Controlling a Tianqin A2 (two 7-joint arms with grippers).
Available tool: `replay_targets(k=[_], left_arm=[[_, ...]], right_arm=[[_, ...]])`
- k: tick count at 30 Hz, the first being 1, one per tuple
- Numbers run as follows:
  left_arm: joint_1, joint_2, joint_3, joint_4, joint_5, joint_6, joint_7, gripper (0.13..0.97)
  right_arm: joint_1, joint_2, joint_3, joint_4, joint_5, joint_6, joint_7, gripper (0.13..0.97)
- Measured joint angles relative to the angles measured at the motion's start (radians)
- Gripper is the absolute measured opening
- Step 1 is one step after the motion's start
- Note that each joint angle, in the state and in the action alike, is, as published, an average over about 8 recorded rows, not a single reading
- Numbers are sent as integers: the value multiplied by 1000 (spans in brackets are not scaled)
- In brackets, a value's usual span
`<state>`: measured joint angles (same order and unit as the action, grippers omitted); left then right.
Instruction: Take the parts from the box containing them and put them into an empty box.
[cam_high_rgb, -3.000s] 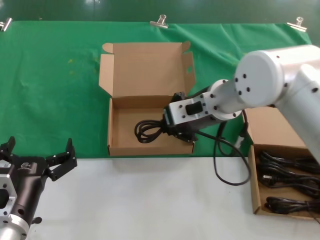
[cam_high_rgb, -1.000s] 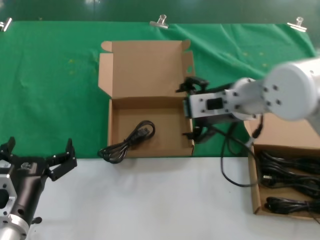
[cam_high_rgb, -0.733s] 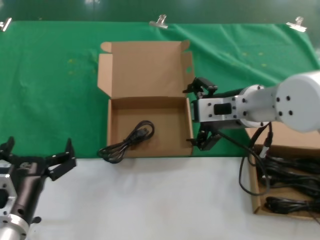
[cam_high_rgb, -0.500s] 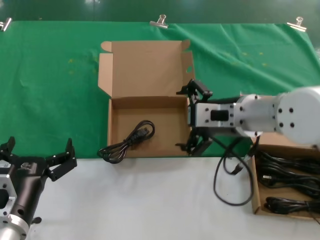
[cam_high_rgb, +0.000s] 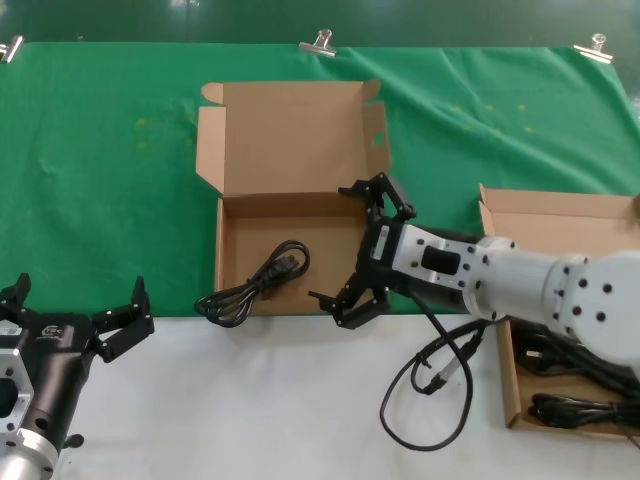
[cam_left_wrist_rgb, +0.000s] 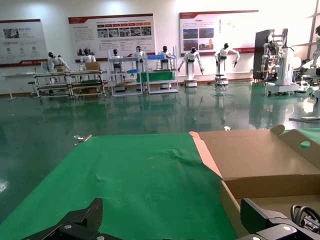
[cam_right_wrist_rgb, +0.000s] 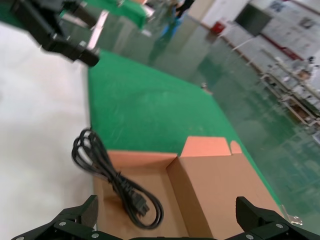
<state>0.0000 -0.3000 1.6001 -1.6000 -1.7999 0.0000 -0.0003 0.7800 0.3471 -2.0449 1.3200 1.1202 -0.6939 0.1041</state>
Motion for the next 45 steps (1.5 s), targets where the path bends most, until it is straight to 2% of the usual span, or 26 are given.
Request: replay_targets(k=[45], left_arm=[[0,0,0,0,0,0,0,966]], right_arm=[[-645,-39,368,231,562,574,-86,966]])
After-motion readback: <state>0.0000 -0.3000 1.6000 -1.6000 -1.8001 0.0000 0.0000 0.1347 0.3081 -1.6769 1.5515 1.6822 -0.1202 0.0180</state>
